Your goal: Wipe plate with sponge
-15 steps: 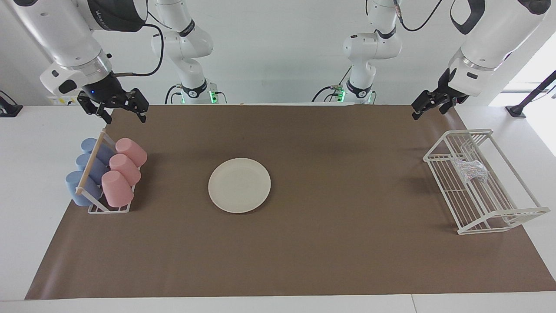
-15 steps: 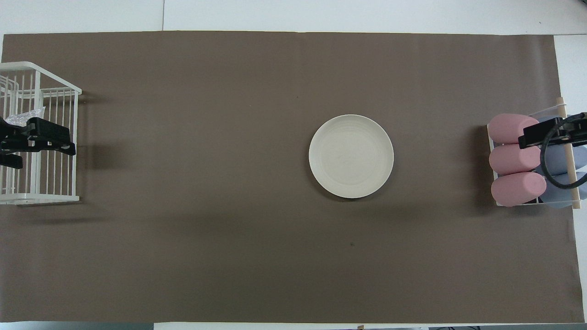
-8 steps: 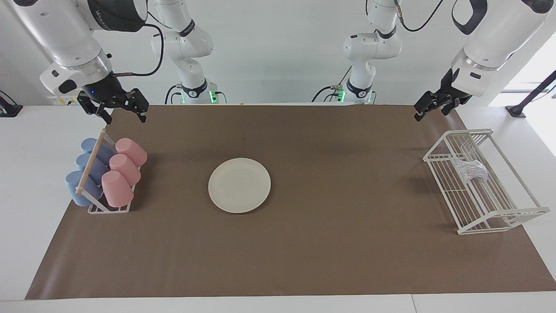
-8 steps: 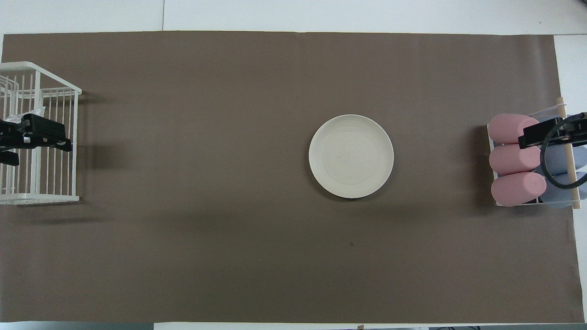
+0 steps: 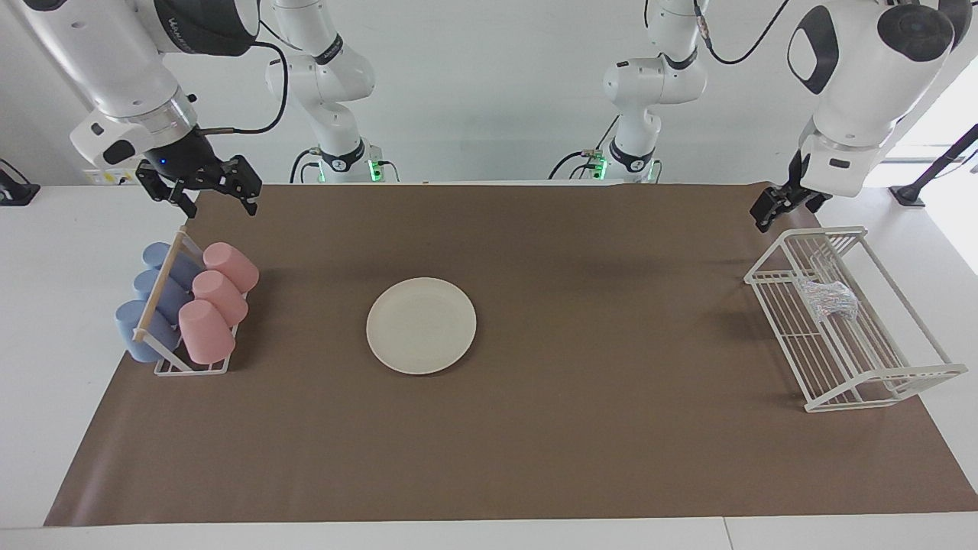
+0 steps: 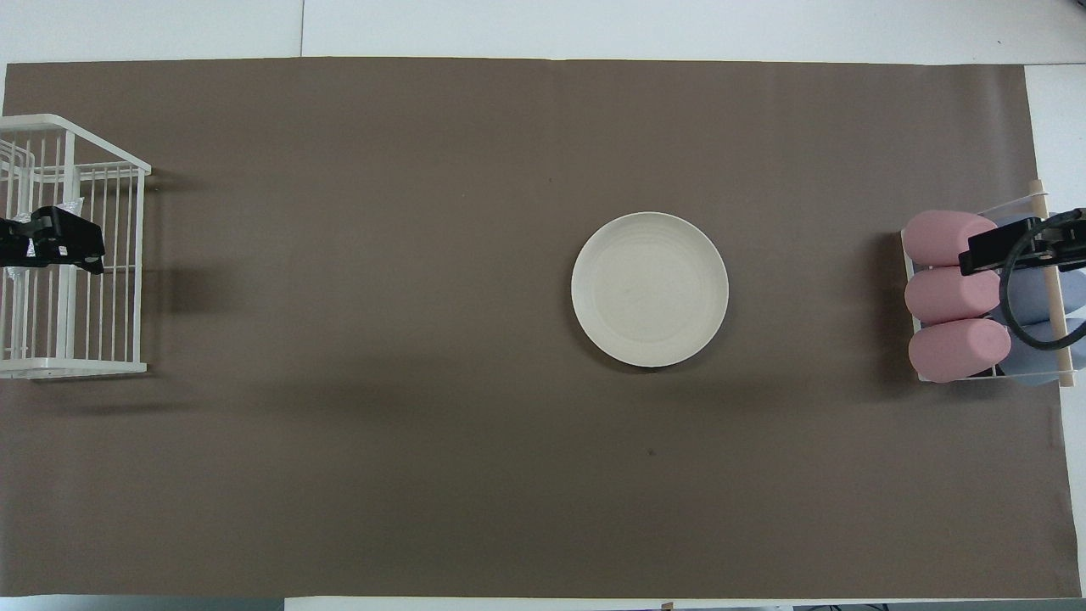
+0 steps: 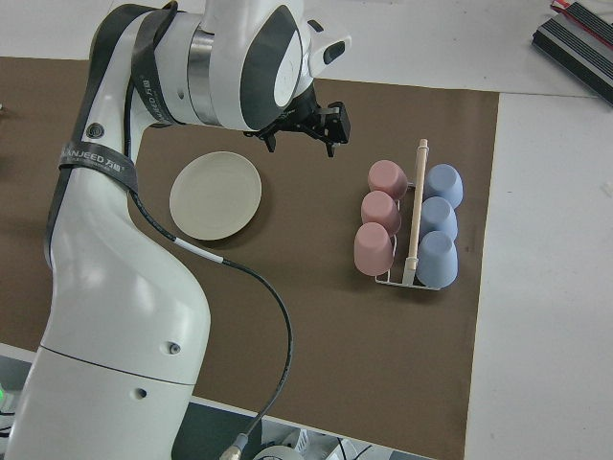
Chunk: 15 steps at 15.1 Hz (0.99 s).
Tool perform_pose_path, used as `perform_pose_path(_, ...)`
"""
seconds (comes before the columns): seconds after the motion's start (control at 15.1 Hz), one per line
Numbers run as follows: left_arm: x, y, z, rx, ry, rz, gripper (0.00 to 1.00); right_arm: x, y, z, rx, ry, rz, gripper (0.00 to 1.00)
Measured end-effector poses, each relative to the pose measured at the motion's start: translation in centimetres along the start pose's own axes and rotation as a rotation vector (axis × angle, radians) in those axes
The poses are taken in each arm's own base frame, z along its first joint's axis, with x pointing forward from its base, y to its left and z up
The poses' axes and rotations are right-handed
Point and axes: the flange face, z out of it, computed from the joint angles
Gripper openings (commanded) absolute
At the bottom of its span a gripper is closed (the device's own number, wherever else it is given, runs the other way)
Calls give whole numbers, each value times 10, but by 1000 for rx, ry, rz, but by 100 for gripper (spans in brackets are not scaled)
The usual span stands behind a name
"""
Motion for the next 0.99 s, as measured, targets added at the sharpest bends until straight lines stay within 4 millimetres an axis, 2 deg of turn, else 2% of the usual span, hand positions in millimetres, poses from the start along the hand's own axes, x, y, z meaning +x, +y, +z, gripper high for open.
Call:
perform_pose_path(0.27, 38, 33, 66, 194, -26, 31, 100, 0, 0, 0, 0, -4, 0, 100)
perform_pose_path(0.46, 60, 45, 100, 302, -36, 61, 100, -1, 0, 1, 1, -7, 0, 100)
perform_pose_path(0.8, 101, 79, 125, 542, -14, 126, 100, -1, 0, 1, 1, -7, 0, 100)
perform_pose_path(0.99, 116, 82, 137, 671, -13, 221, 100, -1, 0, 1, 1, -7, 0, 100)
